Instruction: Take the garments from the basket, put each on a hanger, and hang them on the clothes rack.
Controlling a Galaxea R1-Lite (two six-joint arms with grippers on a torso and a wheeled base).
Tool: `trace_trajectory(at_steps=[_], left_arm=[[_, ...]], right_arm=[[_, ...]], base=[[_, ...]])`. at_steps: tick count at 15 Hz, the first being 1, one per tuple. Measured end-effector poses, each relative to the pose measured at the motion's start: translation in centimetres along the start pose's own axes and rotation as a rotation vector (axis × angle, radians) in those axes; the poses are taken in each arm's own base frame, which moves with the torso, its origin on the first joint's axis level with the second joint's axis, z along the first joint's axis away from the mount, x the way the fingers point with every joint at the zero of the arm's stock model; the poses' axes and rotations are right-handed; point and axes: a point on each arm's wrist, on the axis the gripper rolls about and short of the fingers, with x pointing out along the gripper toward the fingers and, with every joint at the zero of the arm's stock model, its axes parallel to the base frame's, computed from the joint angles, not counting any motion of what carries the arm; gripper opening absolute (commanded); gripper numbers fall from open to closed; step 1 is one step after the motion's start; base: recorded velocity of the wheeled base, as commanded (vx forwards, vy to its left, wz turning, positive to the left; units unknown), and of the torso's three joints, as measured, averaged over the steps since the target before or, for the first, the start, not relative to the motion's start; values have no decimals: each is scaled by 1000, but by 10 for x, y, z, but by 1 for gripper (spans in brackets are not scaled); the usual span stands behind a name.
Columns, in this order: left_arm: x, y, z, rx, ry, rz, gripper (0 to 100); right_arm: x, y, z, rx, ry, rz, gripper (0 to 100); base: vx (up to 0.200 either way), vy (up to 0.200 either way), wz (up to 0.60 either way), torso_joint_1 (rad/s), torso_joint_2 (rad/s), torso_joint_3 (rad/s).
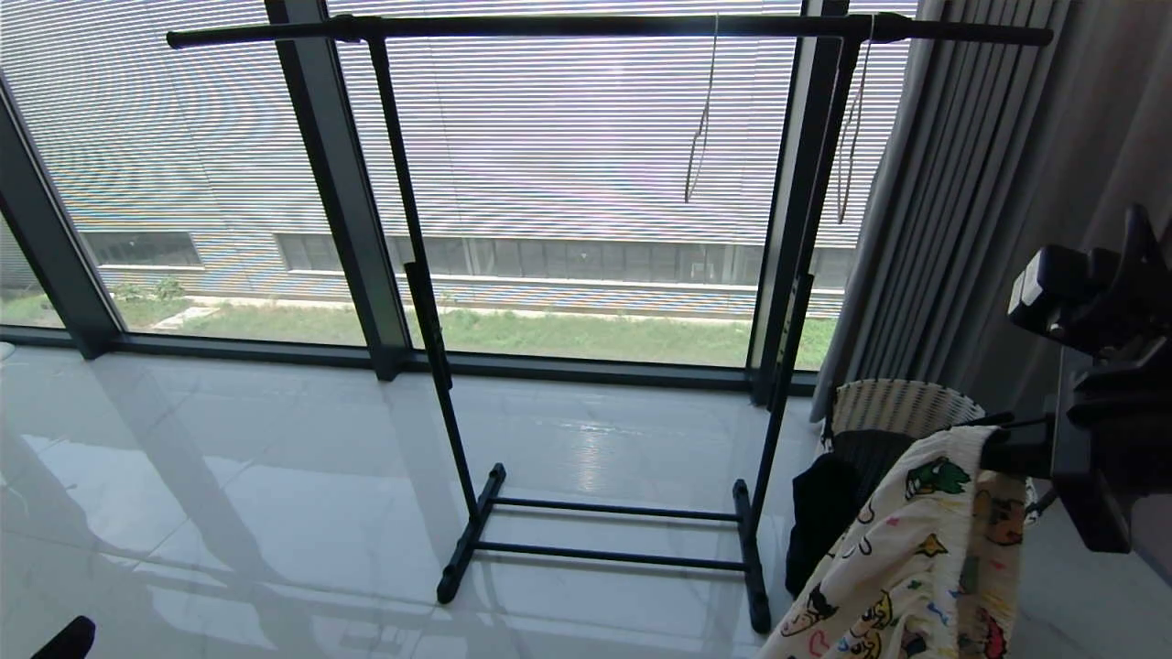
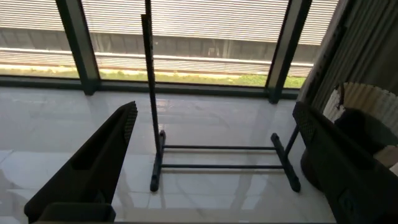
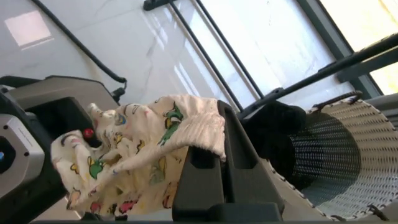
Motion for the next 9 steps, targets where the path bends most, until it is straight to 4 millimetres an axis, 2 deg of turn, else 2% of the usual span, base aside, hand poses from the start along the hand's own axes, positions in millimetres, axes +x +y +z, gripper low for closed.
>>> trace_trajectory(at_steps=[2, 5, 9], left_arm=[[31, -3, 22, -64, 75, -145, 100], [78, -27, 39, -130, 175, -378, 100], [156, -82, 33, -148, 340, -460, 100]], right_arm=[[11, 1, 6, 0, -67, 1, 0], [31, 6, 12, 16, -122, 28, 0], [62, 6, 28, 61, -144, 57, 0]], base=[[0, 0, 0, 0, 0, 0], [0, 0, 0, 0, 0, 0], [0, 0, 0, 0, 0, 0]])
